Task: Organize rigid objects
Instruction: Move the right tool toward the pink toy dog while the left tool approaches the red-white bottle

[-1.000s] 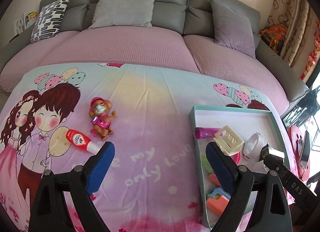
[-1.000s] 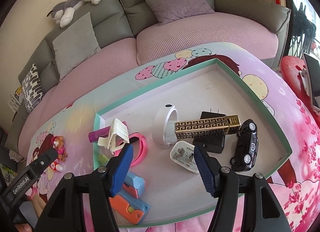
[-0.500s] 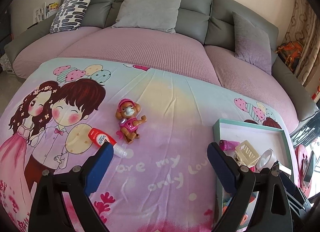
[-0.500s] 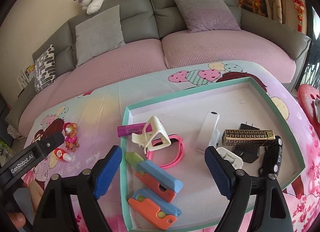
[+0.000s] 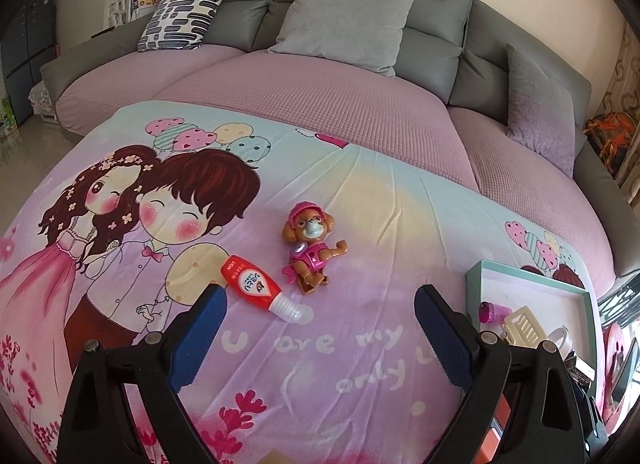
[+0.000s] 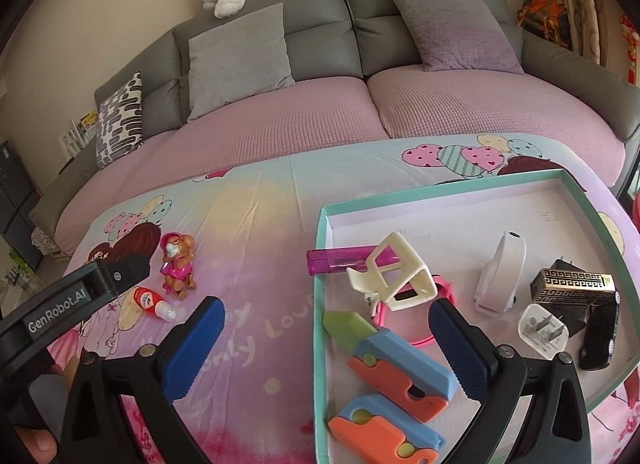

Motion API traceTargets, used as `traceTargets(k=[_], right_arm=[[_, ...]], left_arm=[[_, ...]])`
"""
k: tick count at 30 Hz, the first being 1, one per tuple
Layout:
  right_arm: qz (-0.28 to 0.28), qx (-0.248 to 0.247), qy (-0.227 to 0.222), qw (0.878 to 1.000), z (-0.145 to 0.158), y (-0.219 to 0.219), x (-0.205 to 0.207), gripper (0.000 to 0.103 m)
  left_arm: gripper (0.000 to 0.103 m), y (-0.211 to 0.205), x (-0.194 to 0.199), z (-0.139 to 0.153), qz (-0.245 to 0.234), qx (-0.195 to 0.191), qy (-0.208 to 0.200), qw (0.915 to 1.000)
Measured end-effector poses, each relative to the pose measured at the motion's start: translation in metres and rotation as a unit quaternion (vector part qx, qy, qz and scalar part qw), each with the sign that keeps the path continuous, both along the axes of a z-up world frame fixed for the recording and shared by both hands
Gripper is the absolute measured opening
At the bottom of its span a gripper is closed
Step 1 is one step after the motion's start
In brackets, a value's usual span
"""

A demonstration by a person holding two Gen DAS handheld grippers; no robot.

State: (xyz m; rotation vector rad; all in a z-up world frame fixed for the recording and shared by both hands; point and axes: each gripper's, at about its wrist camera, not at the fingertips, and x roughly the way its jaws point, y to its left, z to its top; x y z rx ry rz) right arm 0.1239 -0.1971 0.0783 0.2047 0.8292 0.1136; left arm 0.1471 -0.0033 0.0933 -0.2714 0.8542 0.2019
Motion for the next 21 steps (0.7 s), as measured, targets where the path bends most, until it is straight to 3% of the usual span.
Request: traceTargets(k=[9,21], right_arm=[[0.036,-0.003,-0.009,0.999,-0.007,0.033,0.006,0.103],[0.072,0.003,-0.018,0.997,-0.012,0.073,0.010,0.103]], left_arm=[[0.095,0.039,-0.008,-0.003,0.069,0.030,0.000,0.9972],[0.095,0.095,-0.018,-0.023,0.104,-0.006,0.018,0.9944]])
